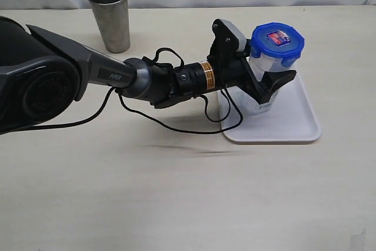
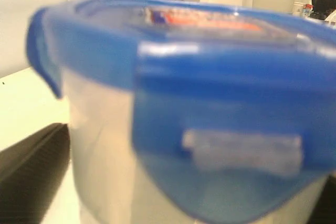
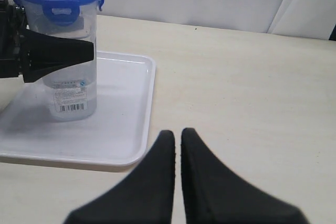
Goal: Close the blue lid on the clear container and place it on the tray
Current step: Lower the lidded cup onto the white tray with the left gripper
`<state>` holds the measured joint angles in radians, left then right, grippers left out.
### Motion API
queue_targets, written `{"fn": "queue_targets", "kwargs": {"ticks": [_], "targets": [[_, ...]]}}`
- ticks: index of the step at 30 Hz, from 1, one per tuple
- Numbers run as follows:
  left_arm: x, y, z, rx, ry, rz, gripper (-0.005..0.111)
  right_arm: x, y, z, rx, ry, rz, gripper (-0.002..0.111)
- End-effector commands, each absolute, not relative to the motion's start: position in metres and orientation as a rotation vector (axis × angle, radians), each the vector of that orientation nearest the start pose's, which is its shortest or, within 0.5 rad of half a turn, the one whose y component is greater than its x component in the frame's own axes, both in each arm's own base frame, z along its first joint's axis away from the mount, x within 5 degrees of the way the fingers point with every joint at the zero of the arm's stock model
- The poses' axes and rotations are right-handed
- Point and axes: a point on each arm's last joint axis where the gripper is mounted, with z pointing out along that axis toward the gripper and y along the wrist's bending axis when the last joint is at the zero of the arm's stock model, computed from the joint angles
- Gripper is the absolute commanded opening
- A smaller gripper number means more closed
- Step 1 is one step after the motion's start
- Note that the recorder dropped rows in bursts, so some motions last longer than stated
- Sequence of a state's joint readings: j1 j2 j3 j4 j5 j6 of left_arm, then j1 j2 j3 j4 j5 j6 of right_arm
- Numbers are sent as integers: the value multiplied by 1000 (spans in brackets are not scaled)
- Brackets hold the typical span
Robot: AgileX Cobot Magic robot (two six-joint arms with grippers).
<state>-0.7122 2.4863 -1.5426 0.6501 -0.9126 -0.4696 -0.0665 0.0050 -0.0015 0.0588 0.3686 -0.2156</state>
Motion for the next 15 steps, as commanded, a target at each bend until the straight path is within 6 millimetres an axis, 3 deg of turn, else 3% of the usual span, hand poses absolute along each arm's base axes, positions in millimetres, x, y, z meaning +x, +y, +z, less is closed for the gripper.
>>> {"fn": "queue_targets", "kwargs": {"ticks": [1,15], "targets": [[358,-366,89,917,1459,-953,99,53,-2,180,-93,1849,-136,4],[358,-365,95,954,1445,-942,98,53,-2,180,-93,1849,-136,4]]}}
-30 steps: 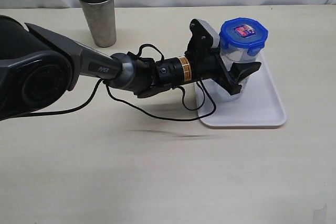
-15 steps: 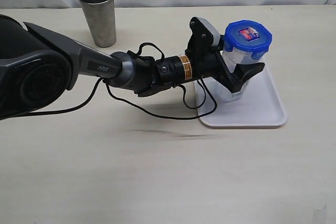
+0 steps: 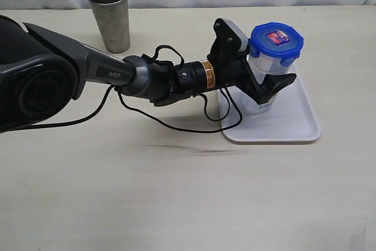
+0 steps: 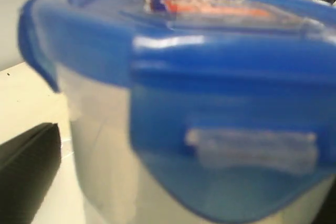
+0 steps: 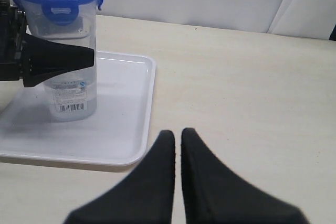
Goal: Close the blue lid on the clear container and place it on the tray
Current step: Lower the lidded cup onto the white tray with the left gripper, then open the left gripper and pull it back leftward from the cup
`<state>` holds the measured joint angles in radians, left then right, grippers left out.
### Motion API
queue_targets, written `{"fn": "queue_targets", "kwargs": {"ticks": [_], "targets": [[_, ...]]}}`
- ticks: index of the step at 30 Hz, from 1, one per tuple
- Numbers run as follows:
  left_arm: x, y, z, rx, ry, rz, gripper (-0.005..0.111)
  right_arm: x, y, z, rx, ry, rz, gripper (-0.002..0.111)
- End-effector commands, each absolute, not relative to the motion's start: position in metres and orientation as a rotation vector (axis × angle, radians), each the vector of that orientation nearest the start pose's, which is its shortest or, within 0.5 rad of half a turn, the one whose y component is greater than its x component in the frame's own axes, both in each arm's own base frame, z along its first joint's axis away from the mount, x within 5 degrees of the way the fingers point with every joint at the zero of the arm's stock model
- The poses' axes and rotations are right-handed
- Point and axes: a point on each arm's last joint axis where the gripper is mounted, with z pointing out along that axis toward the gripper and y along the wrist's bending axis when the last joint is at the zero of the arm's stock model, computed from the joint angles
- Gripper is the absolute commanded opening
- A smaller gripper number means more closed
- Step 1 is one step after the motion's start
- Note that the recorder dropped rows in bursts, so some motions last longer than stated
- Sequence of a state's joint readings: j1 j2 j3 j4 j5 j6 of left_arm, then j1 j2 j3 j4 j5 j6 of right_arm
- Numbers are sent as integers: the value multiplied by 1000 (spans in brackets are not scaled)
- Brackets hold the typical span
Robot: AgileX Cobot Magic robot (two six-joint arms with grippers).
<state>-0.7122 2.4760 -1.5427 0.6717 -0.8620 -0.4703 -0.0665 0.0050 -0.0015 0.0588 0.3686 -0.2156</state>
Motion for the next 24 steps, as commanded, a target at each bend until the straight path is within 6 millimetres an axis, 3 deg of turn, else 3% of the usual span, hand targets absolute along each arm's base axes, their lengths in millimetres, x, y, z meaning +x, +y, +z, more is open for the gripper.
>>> {"fn": "queue_targets", "kwargs": {"ticks": [1,6,15,21,24], "targets": [[358,-365,95,951,1447,-944,98,53,-2,180,-93,1849,-136,4],[360,-365,94,937,1475,-945,105,53,-2,180,-93,1849,-136,4],[360,-363,92,938,1495,-966,105,53,-2,180,-93,1849,-136,4],[355,-355,88,1111,1479,-1062,105,53,-2,180,-93,1849,-136,4],[362,-345,86,1096,1516,-1078,105,53,-2,180,-93,1849,-136,4]]}}
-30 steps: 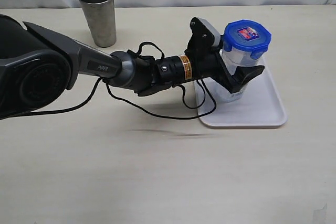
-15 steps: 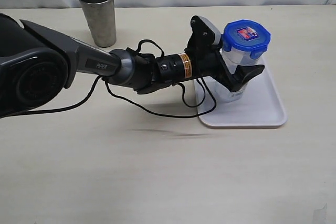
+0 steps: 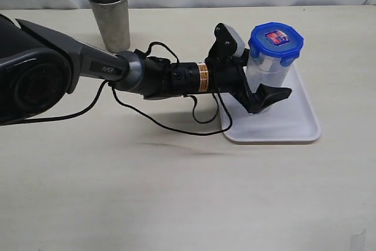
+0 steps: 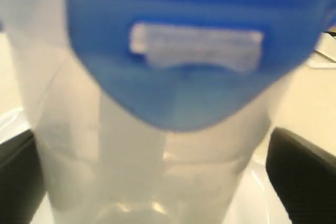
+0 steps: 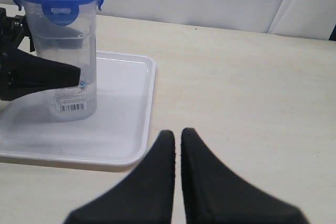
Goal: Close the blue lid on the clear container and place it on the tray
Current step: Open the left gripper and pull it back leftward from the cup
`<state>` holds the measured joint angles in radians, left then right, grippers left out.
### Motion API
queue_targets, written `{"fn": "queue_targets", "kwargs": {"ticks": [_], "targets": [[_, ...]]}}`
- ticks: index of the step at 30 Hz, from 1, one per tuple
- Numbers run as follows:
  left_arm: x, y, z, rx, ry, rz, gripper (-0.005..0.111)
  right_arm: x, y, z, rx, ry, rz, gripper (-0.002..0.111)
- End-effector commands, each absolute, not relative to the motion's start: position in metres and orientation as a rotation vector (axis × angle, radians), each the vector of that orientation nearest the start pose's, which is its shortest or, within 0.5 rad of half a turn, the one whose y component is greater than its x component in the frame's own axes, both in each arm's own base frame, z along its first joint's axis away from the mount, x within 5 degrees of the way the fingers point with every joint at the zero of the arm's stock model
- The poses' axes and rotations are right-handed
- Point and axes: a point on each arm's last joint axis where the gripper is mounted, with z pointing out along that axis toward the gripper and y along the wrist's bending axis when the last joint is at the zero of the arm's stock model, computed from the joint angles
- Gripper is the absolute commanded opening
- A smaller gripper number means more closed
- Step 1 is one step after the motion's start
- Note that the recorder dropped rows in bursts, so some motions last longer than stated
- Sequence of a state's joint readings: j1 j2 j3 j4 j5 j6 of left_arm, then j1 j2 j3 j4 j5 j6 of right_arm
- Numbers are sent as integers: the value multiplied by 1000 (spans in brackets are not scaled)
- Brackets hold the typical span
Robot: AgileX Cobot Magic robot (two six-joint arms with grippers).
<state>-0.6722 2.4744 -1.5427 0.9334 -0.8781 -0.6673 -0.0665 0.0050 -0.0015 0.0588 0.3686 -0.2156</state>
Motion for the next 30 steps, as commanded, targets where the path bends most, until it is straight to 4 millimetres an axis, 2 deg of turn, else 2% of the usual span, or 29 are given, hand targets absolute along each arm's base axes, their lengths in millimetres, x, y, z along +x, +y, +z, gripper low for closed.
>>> {"fn": "queue_targets", "kwargs": {"ticks": [1,4,10,19,23,30], "targets": [[365,-342,86,1080,1534,-1084,105,53,-2,180,-93,1849,-136,4],[373,-331,85,1067,1560,-1089,105,53,-2,180,-93,1849,-136,4],[372,-315,84,1224,1482,-1143,105,53,-2,180,-93,1849,-136,4],[386,-281,86,1252,1525,-1207,105,53,-2,180,-93,1849,-136,4],[389,-264,97,1305,1629,-1227,105,53,-2,180,-93,1849,-136,4],[396,-242,132,1389,1738,-1085,105,53,-2,180,-93,1849,-136,4]]}}
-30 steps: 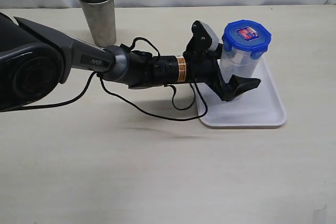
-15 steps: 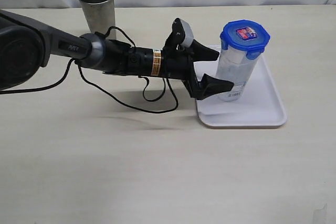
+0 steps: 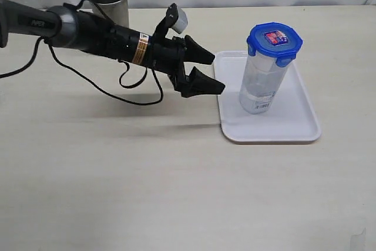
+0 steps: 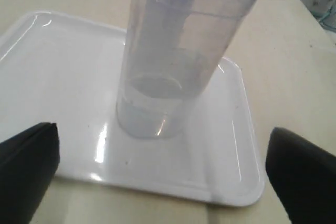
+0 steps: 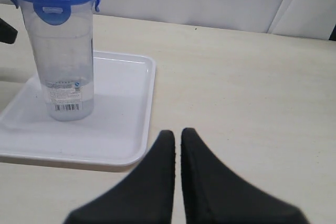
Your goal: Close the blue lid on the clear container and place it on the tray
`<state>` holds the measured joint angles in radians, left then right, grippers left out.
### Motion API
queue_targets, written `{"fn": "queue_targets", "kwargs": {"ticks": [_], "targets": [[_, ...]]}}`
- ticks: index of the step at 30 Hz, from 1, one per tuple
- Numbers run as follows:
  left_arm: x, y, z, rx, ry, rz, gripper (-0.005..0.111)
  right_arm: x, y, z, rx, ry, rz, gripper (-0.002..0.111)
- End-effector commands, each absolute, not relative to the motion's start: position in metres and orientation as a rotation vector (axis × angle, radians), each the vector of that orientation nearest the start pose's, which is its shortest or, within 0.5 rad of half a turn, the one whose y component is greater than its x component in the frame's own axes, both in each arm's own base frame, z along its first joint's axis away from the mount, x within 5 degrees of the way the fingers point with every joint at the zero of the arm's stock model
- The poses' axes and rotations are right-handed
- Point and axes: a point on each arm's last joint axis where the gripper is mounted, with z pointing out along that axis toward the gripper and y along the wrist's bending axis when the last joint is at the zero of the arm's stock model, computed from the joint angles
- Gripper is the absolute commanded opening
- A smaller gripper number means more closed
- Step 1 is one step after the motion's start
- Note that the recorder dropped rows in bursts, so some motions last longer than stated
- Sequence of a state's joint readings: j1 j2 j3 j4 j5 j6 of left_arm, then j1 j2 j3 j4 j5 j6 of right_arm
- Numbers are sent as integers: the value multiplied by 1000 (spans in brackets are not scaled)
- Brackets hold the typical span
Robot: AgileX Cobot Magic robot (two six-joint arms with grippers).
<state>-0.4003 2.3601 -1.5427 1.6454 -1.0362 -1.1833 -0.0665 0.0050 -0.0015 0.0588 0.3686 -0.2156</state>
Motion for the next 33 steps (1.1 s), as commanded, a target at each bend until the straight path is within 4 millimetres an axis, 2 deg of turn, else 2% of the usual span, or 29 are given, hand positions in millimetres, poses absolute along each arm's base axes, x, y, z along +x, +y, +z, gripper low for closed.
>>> {"fn": "queue_targets", "kwargs": {"ticks": [1,7,13,24,30,33], "targets": [[397,-242,138,1369,1749,-1078,105,53,-2,180,-93,1849,-136,4],[393,-236,167,1313,1765,-1048,105,53,-2,180,-93,1849,-136,4],[381,-224,181,1268,1809,-963,105,53,-2,180,-93,1849,-136,4],[346,-181,207,1078,1960,-538,105,53,-2,180,-93,1849,-136,4],[323,-156,228,978,1968,-330,105,53,-2,180,-93,1849,-136,4],[310,-147,240,948,1946,-283,105,53,-2,180,-93,1849,-136,4]]}}
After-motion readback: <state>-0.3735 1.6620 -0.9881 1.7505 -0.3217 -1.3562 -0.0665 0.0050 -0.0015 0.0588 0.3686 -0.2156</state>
